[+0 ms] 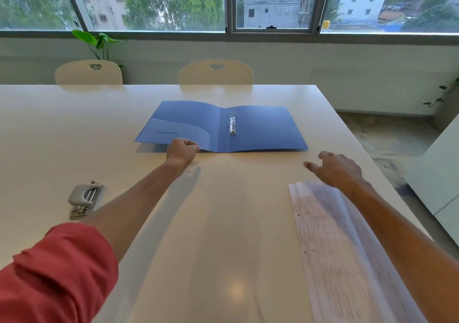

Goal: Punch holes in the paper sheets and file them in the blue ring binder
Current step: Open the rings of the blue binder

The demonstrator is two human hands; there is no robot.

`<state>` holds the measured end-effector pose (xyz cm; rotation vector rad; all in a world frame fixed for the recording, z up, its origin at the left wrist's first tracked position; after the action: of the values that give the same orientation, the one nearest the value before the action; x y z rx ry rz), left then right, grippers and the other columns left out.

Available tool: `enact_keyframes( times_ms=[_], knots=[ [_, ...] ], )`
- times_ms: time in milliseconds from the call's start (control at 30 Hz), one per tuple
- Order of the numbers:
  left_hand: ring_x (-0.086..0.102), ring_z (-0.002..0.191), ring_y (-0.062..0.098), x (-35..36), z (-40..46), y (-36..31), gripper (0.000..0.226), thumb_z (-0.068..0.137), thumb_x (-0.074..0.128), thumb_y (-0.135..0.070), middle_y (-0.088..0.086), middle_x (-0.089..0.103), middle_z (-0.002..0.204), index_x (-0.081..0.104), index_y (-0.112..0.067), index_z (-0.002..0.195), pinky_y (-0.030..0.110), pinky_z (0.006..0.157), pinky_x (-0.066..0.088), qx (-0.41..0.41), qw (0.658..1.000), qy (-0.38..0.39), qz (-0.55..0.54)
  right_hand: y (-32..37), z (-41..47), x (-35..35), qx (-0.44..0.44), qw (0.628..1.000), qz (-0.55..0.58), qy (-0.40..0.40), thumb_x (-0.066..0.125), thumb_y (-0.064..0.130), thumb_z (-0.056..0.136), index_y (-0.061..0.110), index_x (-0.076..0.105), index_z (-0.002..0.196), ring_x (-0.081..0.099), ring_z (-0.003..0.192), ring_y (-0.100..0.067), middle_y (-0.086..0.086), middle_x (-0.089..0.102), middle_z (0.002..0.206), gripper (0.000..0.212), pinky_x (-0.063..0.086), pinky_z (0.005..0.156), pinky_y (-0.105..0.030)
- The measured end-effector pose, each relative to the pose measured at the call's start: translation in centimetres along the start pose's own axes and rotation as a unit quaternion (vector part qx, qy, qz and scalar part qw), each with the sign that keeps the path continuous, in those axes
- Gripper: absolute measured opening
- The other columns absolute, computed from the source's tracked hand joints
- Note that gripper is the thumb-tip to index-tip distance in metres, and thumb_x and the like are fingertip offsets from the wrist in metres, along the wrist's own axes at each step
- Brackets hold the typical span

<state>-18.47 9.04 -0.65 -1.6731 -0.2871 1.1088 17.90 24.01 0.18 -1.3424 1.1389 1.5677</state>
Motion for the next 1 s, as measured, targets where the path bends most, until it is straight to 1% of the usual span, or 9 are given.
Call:
enact_keyframes(
  times_ms=[200,300,400,533,667,767,833,900,1000],
  knots=[
    [0.061,0.101,0.036,-4.3,4.6,0.6,0.023,0.086,0.055,-0.016,0.016,0.069,0.107,0.071,-0.006,0.099,0.039,0.088,0.047,0.101,0.969,-0.138,0.178,2.0,5.2,0.8,0.016,0.998,0.053,-0.016,0.041,0.048,0.096,0.007,0.062,0.103,0.059,0.102,-0.036,-0.02,0.065,0.111,0.047,0.04,0.075,-0.036],
    [0.054,0.111,0.039,-5.5,7.0,1.9,0.03,0.085,0.057,-0.021,0.019,0.061,0.12,0.067,-0.007,0.11,0.045,0.096,0.038,0.128,0.932,-0.17,0.292,2.7,7.3,1.7,0.042,0.995,0.09,0.003,0.041,0.044,0.096,0.001,0.059,0.112,0.057,0.106,-0.037,-0.021,0.062,0.116,0.049,0.039,0.078,-0.036],
    [0.047,0.119,0.04,-6.6,9.6,4.0,0.044,0.089,0.055,-0.036,0.021,0.054,0.129,0.06,-0.005,0.119,0.048,0.1,0.034,0.08,0.934,-0.17,0.304,3.6,8.7,2.7,0.083,0.988,0.13,0.024,0.044,0.042,0.096,-0.003,0.053,0.122,0.055,0.111,-0.038,-0.022,0.058,0.123,0.052,0.042,0.084,-0.037],
    [0.05,0.117,0.045,-8.2,12.5,6.7,0.055,0.093,0.044,-0.043,0.03,0.054,0.125,0.057,0.005,0.118,0.047,0.098,0.041,-0.018,0.965,-0.153,0.21,3.8,10.4,3.5,0.173,0.948,0.269,-0.002,0.05,0.035,0.093,-0.004,0.054,0.12,0.057,0.11,-0.038,-0.025,0.059,0.122,0.048,0.045,0.086,-0.037],
    [0.064,0.102,0.038,-9.4,13.8,7.9,0.052,0.086,0.059,-0.039,0.025,0.064,0.116,0.06,0.006,0.113,0.043,0.088,0.053,-0.118,0.981,-0.126,0.09,3.2,11.8,4.0,0.247,0.905,0.345,-0.035,0.061,0.027,0.082,0.0,0.058,0.115,0.062,0.106,-0.037,-0.022,0.062,0.121,0.043,0.054,0.087,-0.042],
    [0.068,0.073,0.032,-8.8,14.0,8.7,0.041,0.083,0.071,-0.022,0.016,0.062,0.111,0.055,0.0,0.113,0.044,0.065,0.061,-0.179,0.973,-0.081,-0.121,3.2,13.0,4.8,0.271,0.842,0.466,-0.01,0.069,0.01,0.082,0.003,0.056,0.111,0.061,0.101,-0.032,-0.017,0.056,0.118,0.032,0.061,0.06,-0.039],
    [0.063,0.073,0.03,-8.1,14.1,8.9,0.026,0.085,0.07,-0.011,0.017,0.057,0.106,0.054,-0.001,0.104,0.044,0.051,0.059,-0.199,0.956,-0.052,-0.21,3.1,13.5,5.3,0.284,0.812,0.509,0.025,0.066,0.004,0.086,0.004,0.053,0.094,0.061,0.085,-0.028,-0.015,0.053,0.108,0.016,0.055,0.038,-0.03],
    [0.06,0.087,0.031,-7.4,14.0,8.9,0.011,0.089,0.062,-0.003,0.016,0.054,0.106,0.052,-0.003,0.094,0.046,0.057,0.06,-0.212,0.936,-0.033,-0.278,2.8,13.8,5.9,0.292,0.804,0.516,0.049,0.061,0.001,0.089,0.005,0.048,0.079,0.06,0.068,-0.024,-0.014,0.055,0.095,0.017,0.047,0.031,-0.022],
    [0.057,0.101,0.029,-7.3,14.2,8.8,0.009,0.094,0.052,0.003,0.015,0.053,0.112,0.05,-0.004,0.099,0.043,0.075,0.055,-0.206,0.922,-0.037,-0.326,2.5,14.0,6.3,0.294,0.78,0.55,0.039,0.058,-0.002,0.089,0.005,0.048,0.076,0.058,0.064,-0.021,-0.012,0.056,0.086,0.019,0.043,0.031,-0.016]
  ],
)
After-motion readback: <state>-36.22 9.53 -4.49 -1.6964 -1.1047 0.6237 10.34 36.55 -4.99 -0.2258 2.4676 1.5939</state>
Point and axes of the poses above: each hand's wrist, its own z-axis towards the middle knuckle, its own x-axis out of the palm, y = z × x, the point moved 4 cm from there along z, towards the middle knuckle
